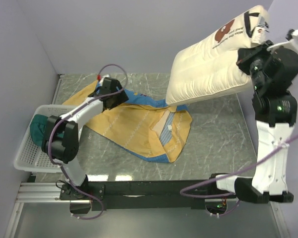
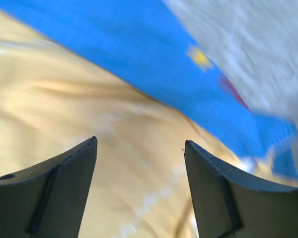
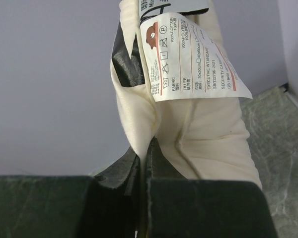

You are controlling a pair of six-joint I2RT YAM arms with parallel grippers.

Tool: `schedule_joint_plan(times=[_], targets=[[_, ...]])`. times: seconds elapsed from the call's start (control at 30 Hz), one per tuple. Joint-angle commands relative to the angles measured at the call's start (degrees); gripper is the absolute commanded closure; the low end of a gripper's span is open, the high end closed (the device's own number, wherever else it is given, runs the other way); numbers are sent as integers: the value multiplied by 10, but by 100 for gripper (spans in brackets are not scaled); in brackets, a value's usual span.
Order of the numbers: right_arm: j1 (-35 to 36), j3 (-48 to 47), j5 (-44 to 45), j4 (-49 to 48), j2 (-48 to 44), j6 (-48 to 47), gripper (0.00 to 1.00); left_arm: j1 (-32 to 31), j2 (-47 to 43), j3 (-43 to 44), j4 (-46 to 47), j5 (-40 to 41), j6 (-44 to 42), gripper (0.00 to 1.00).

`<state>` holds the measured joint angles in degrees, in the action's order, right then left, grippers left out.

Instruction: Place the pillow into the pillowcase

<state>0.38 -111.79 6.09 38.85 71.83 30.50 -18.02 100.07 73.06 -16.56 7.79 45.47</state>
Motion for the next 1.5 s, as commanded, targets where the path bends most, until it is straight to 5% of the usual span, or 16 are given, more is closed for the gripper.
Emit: schedule_joint_plan(times=[0.0, 0.27, 0.73, 1.0, 1.17, 1.47], targets=[[-1, -5, 38, -86, -84, -3, 100, -83, -6, 24, -4, -11, -53, 27], [-1, 44, 51, -62, -141, -30, 100, -178, 77, 70, -14, -51, -90, 33], [-1, 141, 5, -49, -199, -19, 100, -214, 179, 146, -42, -74, -94, 43], [-1, 151, -20, -39, -217, -18, 100, -218, 202, 162, -59, -81, -103, 58], [-1, 158, -53, -33, -233, -9, 100, -218, 200, 170, -70, -80, -104, 87], [-1, 276, -195, -62, -281, 45, 100, -217, 145, 175, -74, -51, -85, 91]])
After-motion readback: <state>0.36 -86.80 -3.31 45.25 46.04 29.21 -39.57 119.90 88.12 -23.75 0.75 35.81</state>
